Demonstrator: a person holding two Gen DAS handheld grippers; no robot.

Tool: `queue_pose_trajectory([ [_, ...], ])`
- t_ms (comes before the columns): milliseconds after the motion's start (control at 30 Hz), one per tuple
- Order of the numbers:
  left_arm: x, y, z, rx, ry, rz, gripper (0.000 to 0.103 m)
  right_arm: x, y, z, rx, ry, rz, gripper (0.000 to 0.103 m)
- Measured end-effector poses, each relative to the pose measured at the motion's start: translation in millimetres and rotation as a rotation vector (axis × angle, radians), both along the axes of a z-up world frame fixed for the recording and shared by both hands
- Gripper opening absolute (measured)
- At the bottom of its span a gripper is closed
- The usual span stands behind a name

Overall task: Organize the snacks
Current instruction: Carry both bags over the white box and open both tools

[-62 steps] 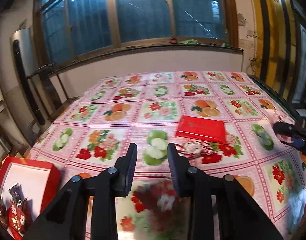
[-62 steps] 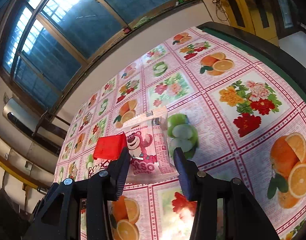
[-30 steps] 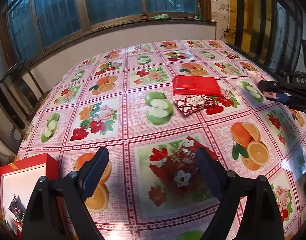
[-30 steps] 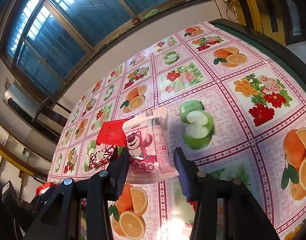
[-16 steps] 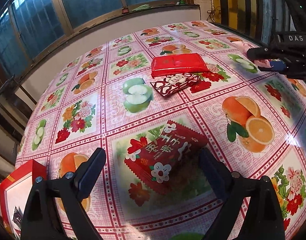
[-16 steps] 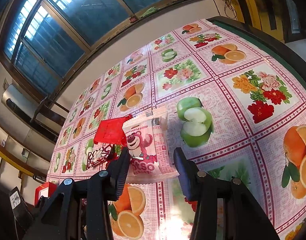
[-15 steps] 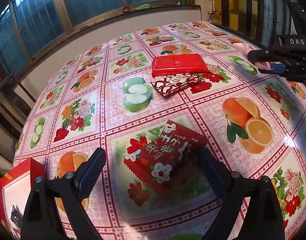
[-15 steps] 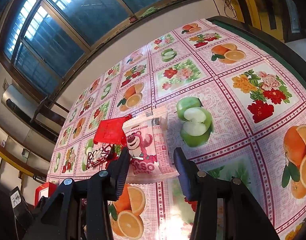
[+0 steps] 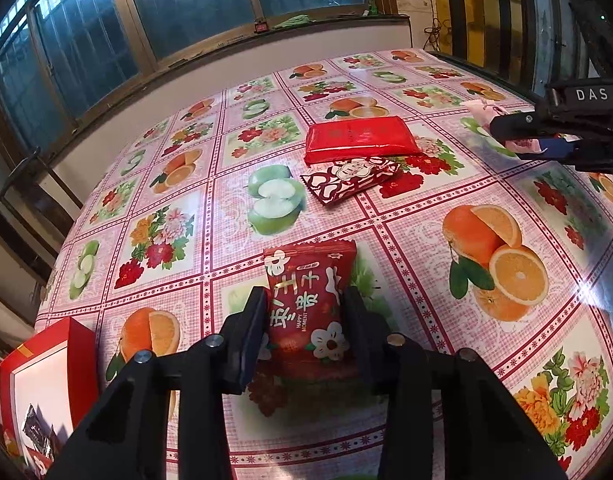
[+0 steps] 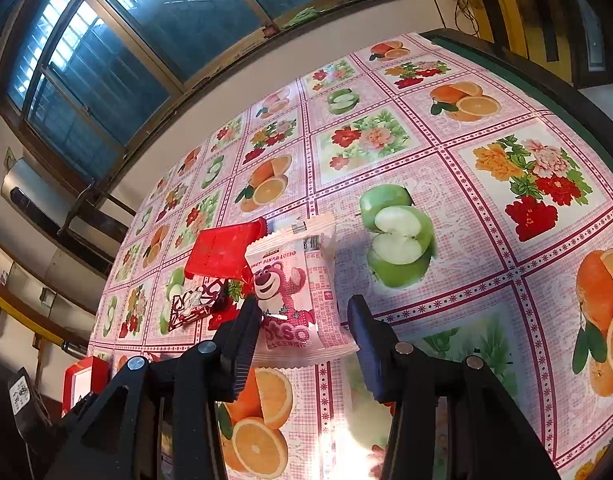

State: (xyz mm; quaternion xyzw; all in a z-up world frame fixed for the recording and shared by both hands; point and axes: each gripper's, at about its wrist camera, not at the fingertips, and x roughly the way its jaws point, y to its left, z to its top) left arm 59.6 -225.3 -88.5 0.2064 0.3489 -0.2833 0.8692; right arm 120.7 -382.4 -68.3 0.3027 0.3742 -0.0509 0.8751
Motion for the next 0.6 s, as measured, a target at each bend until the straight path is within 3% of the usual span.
queue_pose_trajectory([
  [333,9,13,9,-0.048,-0.023,0.114,0.037,4,17,1,0.024,-0.017,0.086,0.048],
  [500,25,36,16,-0.157,0.012,0.237,0.037,8,43,0,0.06,-0.025,0.204,0.048],
  [600,28,47,20,-0.182,-0.015,0.305,0.037,10,65,0,0.049,-0.024,0.272,0.049],
])
